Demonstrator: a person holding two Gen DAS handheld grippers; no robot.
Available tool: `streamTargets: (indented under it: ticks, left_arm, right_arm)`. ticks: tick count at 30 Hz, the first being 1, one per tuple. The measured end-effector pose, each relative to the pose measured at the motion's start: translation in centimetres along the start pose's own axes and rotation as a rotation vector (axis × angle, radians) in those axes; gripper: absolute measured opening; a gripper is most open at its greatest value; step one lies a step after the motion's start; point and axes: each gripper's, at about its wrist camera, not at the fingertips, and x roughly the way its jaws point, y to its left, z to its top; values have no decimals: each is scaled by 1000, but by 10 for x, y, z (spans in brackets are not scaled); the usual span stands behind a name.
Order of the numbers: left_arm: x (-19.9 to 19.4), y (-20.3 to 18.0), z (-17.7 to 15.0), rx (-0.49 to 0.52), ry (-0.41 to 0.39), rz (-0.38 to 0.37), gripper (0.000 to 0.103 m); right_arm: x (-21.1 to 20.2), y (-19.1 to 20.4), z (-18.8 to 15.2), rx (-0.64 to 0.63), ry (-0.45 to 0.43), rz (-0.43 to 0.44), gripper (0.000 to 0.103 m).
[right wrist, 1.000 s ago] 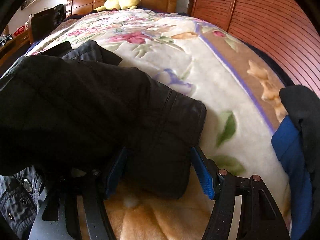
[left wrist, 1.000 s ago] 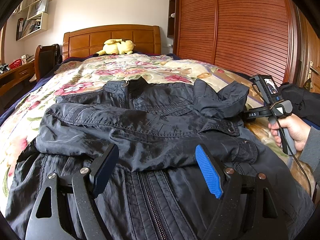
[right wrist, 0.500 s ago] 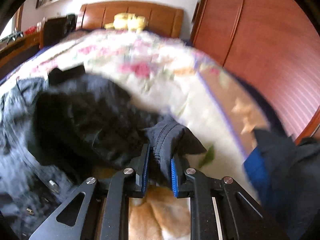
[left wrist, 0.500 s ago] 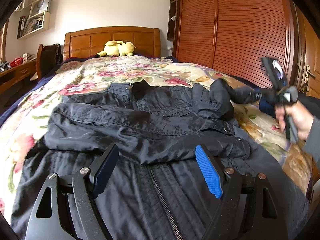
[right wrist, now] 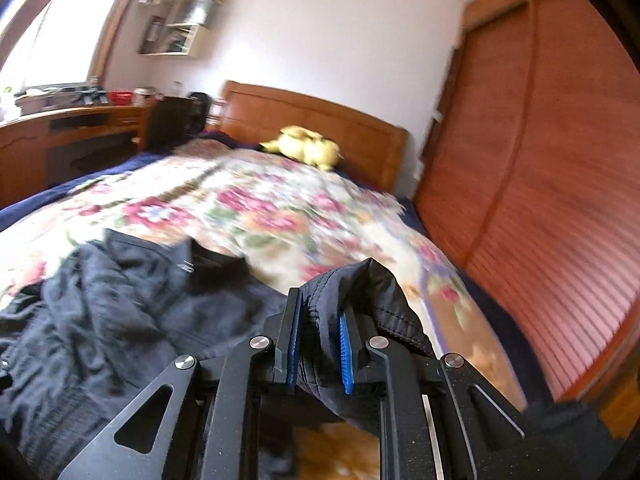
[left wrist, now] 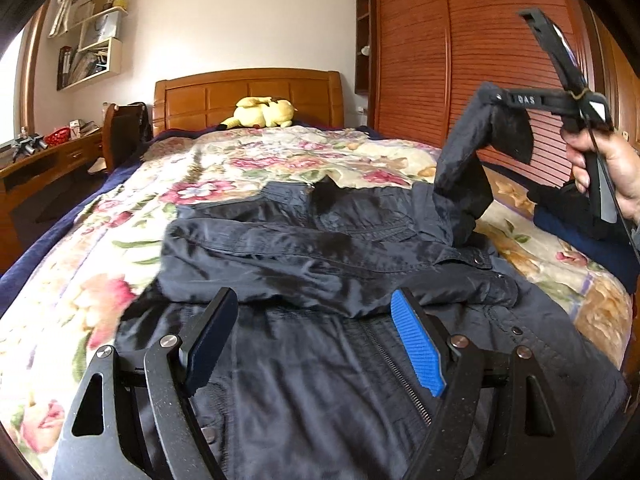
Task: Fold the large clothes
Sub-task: 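Lift the sleeve with the right gripper and fold it across the jacket body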
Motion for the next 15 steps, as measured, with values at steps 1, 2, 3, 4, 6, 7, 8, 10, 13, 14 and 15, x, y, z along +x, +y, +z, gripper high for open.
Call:
streamTargets:
  ticks: [1, 2, 3, 4, 6, 7, 8, 10, 13, 14, 15]
  left_arm:
    - [-2, 3, 0, -2, -4, 4, 80]
    - [-5, 6, 0, -4, -7, 10, 80]
    - [-8, 10, 0, -7, -12, 15, 80]
    - [-11, 15, -1, -8, -15, 22, 80]
    - [-14, 21, -2, -7, -18, 34, 80]
    - [-15, 24, -3, -8, -18, 40, 80]
    - [-16, 28, -4, -10, -17, 47, 80]
    - [-18, 33, -5, -15, -15, 53, 80]
    - [-18, 41, -5, -27, -11, 61, 80]
    - [-18, 43, -5, -30, -12, 64, 80]
    - [-19, 45, -5, -32, -12, 66, 80]
  right_arm:
    - [-6, 12, 2, -17, -14, 20, 16]
    - [-12, 26, 7, -37, -27, 41, 16]
    - [-17, 40, 11, -56, -40, 63, 16]
    - [-21, 51, 13, -70, -50, 88, 16]
    - [-28, 75, 16, -98, -60, 135, 16]
    - [-31, 85, 16, -111, -61, 157, 16]
    - [-32, 93, 15, -121, -59, 179, 16]
    - [-33, 112, 13, -136, -49, 213, 16]
    - [-34, 126, 7, -148, -19, 262, 16]
    - [-34, 131, 5, -152, -6, 277, 16]
    - [-33, 136, 2, -153, 12, 296, 16]
